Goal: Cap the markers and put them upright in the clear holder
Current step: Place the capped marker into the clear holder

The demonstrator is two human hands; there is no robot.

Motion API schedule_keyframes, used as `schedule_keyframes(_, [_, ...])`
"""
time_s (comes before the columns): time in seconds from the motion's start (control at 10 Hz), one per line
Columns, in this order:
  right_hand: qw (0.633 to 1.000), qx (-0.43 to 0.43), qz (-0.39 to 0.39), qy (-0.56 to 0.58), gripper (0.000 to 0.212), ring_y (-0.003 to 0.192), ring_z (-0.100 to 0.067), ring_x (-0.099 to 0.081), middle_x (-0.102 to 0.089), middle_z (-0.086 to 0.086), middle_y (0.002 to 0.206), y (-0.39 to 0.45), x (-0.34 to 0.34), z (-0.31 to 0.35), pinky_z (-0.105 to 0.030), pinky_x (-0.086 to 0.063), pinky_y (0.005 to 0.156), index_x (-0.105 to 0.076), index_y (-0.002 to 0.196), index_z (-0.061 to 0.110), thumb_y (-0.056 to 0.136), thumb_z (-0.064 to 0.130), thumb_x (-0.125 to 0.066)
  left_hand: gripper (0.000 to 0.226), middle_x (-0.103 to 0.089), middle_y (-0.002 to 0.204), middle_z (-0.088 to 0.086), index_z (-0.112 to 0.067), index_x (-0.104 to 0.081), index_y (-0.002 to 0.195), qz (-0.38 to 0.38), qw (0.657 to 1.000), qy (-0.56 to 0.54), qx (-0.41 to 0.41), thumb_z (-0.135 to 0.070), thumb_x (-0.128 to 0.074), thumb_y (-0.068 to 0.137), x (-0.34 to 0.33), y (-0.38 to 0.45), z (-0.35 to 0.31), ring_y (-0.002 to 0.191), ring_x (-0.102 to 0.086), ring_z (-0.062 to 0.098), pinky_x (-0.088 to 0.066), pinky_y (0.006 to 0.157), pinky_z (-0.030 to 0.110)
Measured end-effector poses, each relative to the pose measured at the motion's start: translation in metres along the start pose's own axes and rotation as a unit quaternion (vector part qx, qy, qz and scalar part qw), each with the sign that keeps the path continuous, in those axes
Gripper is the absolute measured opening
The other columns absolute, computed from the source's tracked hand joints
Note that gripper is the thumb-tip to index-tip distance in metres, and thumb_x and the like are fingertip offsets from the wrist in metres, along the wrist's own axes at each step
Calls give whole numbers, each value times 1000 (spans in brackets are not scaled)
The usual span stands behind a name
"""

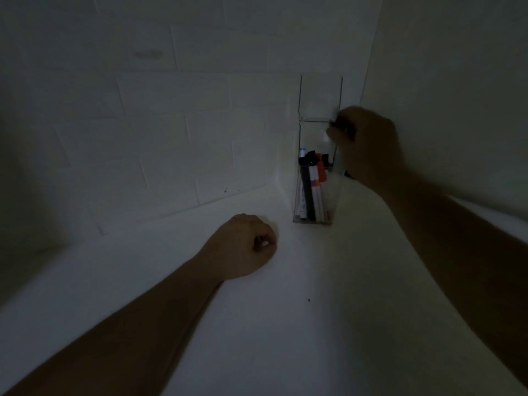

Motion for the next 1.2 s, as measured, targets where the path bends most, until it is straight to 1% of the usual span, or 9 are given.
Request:
schedule_keyframes(0.2, [993, 28, 93, -70, 43, 63, -12, -59, -65, 0, 88, -20, -24, -18, -20, -42, 54, -40, 136, 25, 98, 23, -58, 10, -69, 84, -12, -28, -74, 87, -10, 1000, -1, -2, -31, -65, 82, 0, 1, 1, 80, -59, 5, -46, 85, 24])
schedule_keyframes(0.3, [991, 24, 103, -81, 26, 56, -19, -59, -61, -3, 74, -23, -26, -21, -28, -44, 49, -46, 127, 23, 102, 23, -47, 10, -69, 83, -12, -28, -74, 87, -9, 1000, -7, -2, -30, -65, 82, -2, 1, 2, 79, -58, 4, -45, 85, 22])
schedule_keyframes(0.4, [982, 26, 154, -105, 22, 60, -18, -59, -62, -3, 77, -29, -27, -25, -26, -43, 55, -54, 119, 14, 103, 19, -41, 10, -69, 84, -11, -28, -74, 87, -11, 1000, -7, 0, -30, -65, 82, -2, 1, 3, 80, -59, 5, -44, 85, 20])
schedule_keyframes(0.5, [978, 16, 180, -101, 26, 86, -26, -66, -69, -12, 100, -34, -30, -31, -38, -54, 82, -61, 118, 10, 100, 11, -43, 10, -70, 84, -12, -28, -74, 87, -10, 1000, -2, -3, -30, -65, 82, -3, 1, 4, 81, -59, 4, -41, 84, 16])
schedule_keyframes(0.7, [984, 60, 27, -166, 30, 102, -30, -52, -57, -16, 117, -64, -23, -15, -37, -47, 87, -61, 121, 9, 93, 10, -51, 11, -69, 84, -12, -29, -74, 88, -8, 1000, 1, 8, -32, -65, 82, -3, 0, 5, 80, -59, 5, -44, 84, 19])
schedule_keyframes(0.8, [982, 55, 147, -102, 27, 102, -17, -53, -60, -8, 117, -103, -29, 5, -37, -49, 95, -62, 120, 17, 97, 21, -49, 15, -67, 84, -11, -31, -73, 89, -19, 999, 20, 22, -38, -64, 79, -3, 0, 5, 81, -59, 8, -47, 82, 26])
schedule_keyframes(0.9, [930, -21, 356, -93, 46, 131, -18, -43, -47, 1, 142, -139, -50, 4, -39, -38, 111, -51, 138, 26, 97, 47, -49, 30, -66, 91, -9, -34, -71, 96, -24, 995, 73, 58, -54, -57, 78, -3, -1, 8, 86, -58, 14, -48, 82, 29])
schedule_keyframes(1.0, [939, 12, 322, -123, 53, 127, -20, -43, -49, 4, 134, -157, -60, 0, -40, -44, 102, -53, 136, 29, 94, 59, -41, 35, -66, 94, -8, -34, -70, 99, -28, 992, 112, 54, -59, -54, 79, -7, -2, 5, 87, -59, 16, -48, 79, 28])
schedule_keyframes(1.2, [959, -14, 272, -81, 37, 115, -15, -53, -63, 6, 123, -154, -52, 7, -36, -48, 96, -70, 117, 27, 92, 50, -56, 45, -64, 105, -6, -36, -65, 108, 21, 986, 139, 91, -67, -44, 82, 1, -2, -7, 94, -58, 20, -51, 79, 33])
Point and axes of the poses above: each hand's wrist, its own y-axis towards the middle knuckle, its own x-axis out of the back of the hand, z = x × y, the point moved 2 cm from there along y, towards the middle knuckle
